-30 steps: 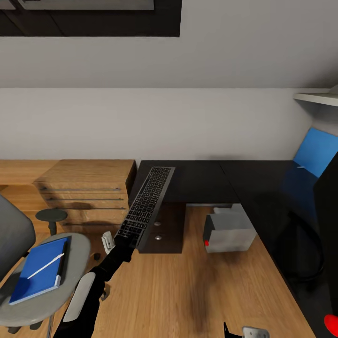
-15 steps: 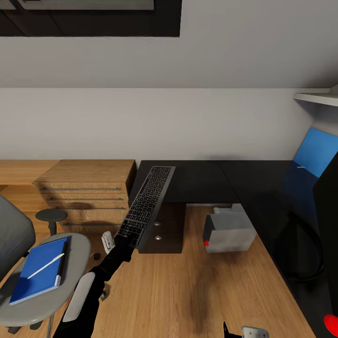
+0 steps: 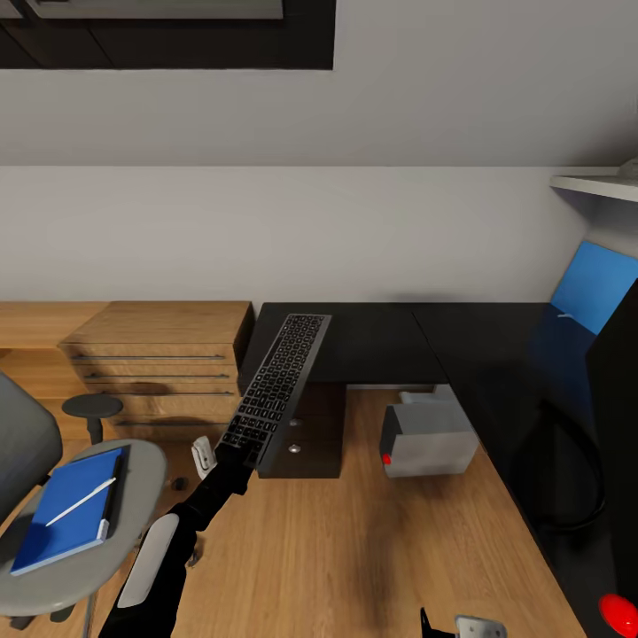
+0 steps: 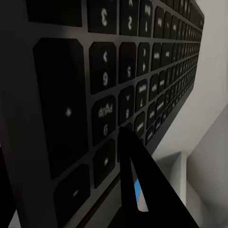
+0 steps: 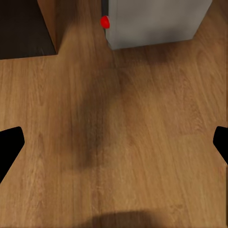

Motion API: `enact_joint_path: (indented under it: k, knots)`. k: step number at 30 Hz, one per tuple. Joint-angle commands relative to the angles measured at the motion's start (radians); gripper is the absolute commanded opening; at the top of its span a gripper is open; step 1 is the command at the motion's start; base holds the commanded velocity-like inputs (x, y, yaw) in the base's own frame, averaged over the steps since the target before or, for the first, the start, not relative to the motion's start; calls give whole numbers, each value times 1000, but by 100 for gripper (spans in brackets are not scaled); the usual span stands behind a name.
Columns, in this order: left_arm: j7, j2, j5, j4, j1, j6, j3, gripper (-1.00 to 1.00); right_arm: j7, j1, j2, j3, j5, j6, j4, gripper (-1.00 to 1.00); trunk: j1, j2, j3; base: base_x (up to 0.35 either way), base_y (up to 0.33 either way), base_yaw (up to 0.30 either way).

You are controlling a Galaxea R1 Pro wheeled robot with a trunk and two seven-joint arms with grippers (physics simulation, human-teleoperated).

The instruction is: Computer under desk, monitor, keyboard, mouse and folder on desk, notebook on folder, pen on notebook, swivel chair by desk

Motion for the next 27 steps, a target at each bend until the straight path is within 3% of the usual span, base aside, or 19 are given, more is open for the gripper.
enact_joint_path:
  k: [1,12,27]
  knots:
    - [0,-1,3,0,-1,8,4,-100,-5,-1,0,-5,10,-3,2,100,0,-1,-1,0,-233,0]
    - [-3,4,2,0,-1,9,5,-100,-3,-1,0,-5,10,-1,1,100,0,-1,-1,9,-278,0]
    - [-3,32,3,1,-1,10,7,-100,-5,-1,1,-6,10,-1,1,100,0,-1,-1,13,-35,0]
